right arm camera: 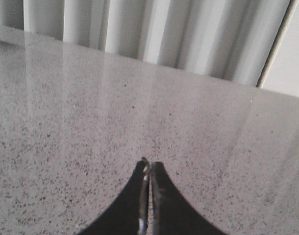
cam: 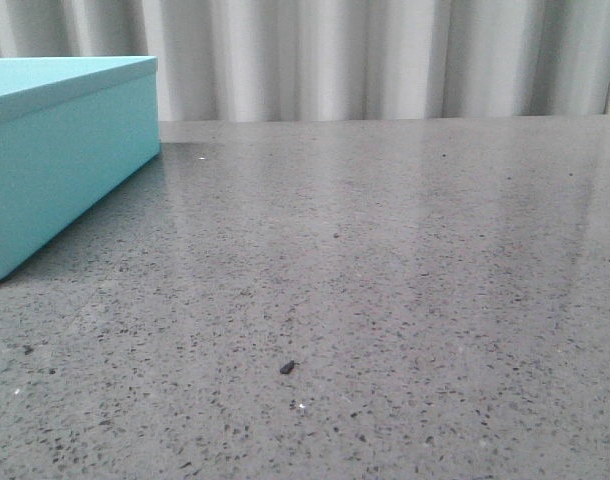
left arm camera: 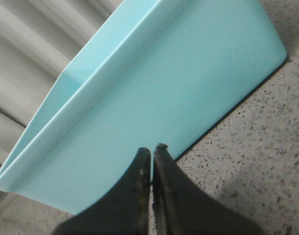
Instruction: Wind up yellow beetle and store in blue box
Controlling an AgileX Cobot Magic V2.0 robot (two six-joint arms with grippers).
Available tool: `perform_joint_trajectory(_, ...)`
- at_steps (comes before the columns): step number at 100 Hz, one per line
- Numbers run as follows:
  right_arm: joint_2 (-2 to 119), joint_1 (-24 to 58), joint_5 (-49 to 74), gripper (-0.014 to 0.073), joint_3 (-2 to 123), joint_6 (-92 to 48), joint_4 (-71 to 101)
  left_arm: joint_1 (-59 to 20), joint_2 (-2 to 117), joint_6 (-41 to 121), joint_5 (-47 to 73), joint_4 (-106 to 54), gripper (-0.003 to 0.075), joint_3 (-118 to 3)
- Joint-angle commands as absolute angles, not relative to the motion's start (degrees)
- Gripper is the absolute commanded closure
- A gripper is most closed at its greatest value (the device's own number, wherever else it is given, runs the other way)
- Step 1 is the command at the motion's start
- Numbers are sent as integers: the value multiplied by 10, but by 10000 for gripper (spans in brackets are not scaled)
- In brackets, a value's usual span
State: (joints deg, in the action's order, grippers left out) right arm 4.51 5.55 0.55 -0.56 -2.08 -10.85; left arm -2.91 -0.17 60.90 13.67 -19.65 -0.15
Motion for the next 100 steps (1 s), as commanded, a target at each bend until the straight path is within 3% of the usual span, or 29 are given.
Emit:
perform_joint_trajectory(1,33,56,-16,635,-20,-21,-107,-26,-20,605,99,-203,741,14)
perform_joint_trajectory(38,-18,56,96,635,-20,-21,-103,-26,-20,605,99,-203,741,14)
perform_joint_trajectory(100,-18,56,177,635,-20,-21,-103,-26,-20,605,99,-203,741,14)
